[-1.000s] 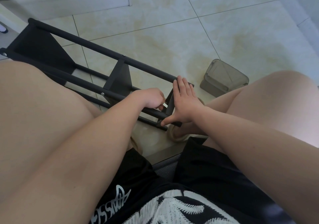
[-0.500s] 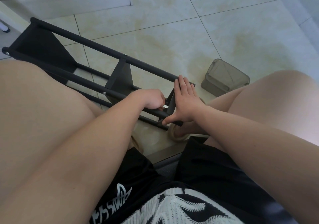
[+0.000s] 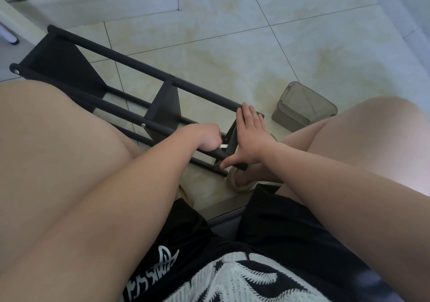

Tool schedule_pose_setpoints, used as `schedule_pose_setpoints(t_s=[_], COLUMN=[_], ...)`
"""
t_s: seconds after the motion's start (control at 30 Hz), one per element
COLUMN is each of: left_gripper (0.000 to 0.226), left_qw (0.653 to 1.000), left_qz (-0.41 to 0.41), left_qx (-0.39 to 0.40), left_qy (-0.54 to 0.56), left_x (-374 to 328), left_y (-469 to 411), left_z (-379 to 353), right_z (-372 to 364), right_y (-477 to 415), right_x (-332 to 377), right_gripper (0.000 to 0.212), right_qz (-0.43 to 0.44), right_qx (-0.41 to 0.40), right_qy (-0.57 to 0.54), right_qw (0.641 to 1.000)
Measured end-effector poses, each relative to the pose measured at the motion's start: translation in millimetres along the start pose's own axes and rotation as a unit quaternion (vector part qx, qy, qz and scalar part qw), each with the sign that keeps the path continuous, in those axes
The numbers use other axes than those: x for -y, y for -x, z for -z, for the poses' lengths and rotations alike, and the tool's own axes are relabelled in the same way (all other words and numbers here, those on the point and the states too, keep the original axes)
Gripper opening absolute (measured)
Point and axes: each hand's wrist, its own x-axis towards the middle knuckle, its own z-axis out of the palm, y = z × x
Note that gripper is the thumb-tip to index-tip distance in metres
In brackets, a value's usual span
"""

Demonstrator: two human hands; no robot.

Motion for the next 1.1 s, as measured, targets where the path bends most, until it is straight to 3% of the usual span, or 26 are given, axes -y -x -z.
schedule_pose_setpoints(t_s=[0.1, 0.17, 0.27, 0.33, 0.47, 0.57, 0.67, 0.83, 1.1], left_gripper=[0.020, 0.015, 0.032, 0.038, 0.040, 0.030, 0.025, 0.019, 0.016], left_qw=[0.997, 0.990, 0.961, 0.938, 0.935, 0.935, 0.909, 0.886, 0.915], left_qz=[0.039, 0.085, 0.130, 0.155, 0.216, 0.189, 0.177, 0.161, 0.092], left_qx=[-0.028, -0.087, -0.242, -0.310, -0.277, -0.249, -0.285, -0.322, -0.319], left_qy=[-0.057, -0.076, -0.034, -0.010, 0.043, 0.170, 0.246, 0.291, 0.230], left_x=[4.7, 12.8, 30.1, 43.7, 74.5, 86.1, 86.3, 86.4, 79.1], left_y=[3.2, 7.1, 6.0, 6.2, 8.9, 8.7, 3.1, -8.4, -32.7], left_z=[8.8, 22.8, 48.8, 64.7, 78.0, 69.0, 59.3, 66.5, 85.3], right_z=[9.9, 20.0, 30.6, 32.3, 22.6, 6.7, -0.7, 8.9, 41.0], right_y=[0.3, -0.2, -0.2, 1.0, 5.4, 5.3, -1.9, -24.9, -68.7], right_x=[0.7, 0.2, 3.5, 13.0, 48.9, 73.0, 77.9, 53.6, -1.0], right_gripper=[0.158, 0.148, 0.115, 0.092, 0.073, 0.059, 0.041, 0.033, 0.034], right_qz=[0.003, -0.010, -0.013, 0.031, 0.093, 0.094, 0.087, 0.090, 0.024], right_qx=[0.040, 0.056, 0.001, -0.054, 0.020, 0.069, 0.052, -0.009, -0.071], right_qy=[-0.026, -0.082, -0.104, -0.096, -0.123, -0.074, -0.029, 0.004, 0.021], right_qw=[0.999, 0.995, 0.994, 0.993, 0.988, 0.990, 0.994, 0.996, 0.997])
